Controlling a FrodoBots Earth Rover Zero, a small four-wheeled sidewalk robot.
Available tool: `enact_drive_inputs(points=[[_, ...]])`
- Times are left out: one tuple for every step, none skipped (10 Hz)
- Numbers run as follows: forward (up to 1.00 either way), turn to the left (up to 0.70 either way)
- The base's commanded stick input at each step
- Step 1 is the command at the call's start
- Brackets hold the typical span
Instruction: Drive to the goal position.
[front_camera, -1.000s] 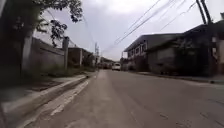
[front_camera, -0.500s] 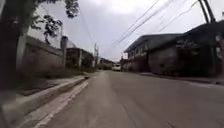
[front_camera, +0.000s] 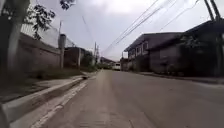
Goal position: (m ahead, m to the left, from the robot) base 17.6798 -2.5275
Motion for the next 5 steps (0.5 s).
enact_drive_inputs(points=[[0.7,0.0],[0.7,0.0],[0.7,0.0],[0.7,0.0],[0.7,0.0]])
